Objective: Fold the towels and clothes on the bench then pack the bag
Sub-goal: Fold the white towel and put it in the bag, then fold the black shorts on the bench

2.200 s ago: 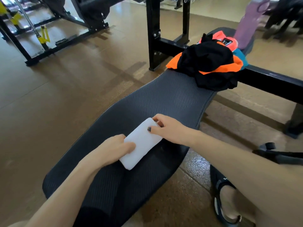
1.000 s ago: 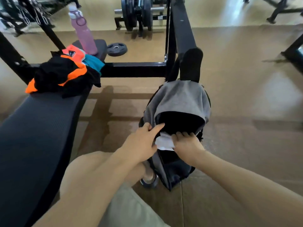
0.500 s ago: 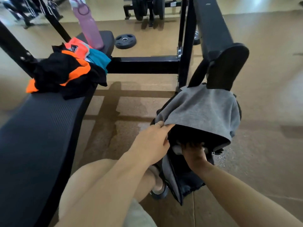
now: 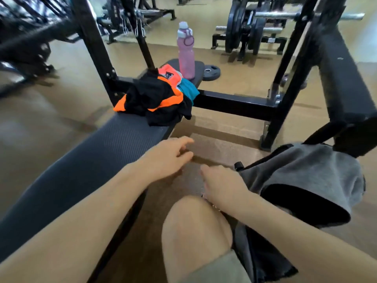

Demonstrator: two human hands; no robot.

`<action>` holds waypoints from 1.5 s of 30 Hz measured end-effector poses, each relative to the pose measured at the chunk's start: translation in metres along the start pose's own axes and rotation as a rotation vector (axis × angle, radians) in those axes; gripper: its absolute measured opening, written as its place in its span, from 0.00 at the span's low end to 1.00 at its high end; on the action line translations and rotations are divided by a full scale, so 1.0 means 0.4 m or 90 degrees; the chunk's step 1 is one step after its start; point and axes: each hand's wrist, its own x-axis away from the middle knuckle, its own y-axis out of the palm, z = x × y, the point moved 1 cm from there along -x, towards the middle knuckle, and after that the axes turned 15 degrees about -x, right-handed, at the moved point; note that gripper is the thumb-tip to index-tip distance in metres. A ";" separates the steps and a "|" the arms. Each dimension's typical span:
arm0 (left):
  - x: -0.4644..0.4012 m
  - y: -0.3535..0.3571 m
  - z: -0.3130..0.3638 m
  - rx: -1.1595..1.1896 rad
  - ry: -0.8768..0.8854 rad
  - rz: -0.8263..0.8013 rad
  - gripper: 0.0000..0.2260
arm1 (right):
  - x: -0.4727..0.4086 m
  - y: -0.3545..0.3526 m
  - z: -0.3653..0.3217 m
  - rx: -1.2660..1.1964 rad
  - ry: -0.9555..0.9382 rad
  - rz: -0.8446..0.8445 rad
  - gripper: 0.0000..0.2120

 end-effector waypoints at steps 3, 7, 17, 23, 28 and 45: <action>0.015 -0.008 -0.147 -0.044 -0.108 0.035 0.25 | -0.197 -0.008 -0.061 -0.165 -0.039 0.098 0.20; 0.052 0.028 -0.303 -0.033 -0.211 0.006 0.29 | -0.448 -0.007 -0.136 -0.250 -0.033 0.156 0.35; 0.192 0.070 -0.455 0.119 -0.219 0.047 0.32 | -0.680 0.052 -0.151 -0.126 0.083 0.242 0.12; 0.341 0.059 -0.466 0.285 -0.254 0.147 0.44 | -0.416 0.128 -0.433 -0.195 -0.298 0.206 0.05; 0.520 0.090 -0.488 0.282 -0.231 0.184 0.27 | -0.160 0.203 -0.601 -0.341 -0.485 0.008 0.09; 0.852 0.053 -0.567 0.116 -0.393 -0.287 0.12 | -0.139 0.344 -0.451 -0.106 -0.390 -0.151 0.17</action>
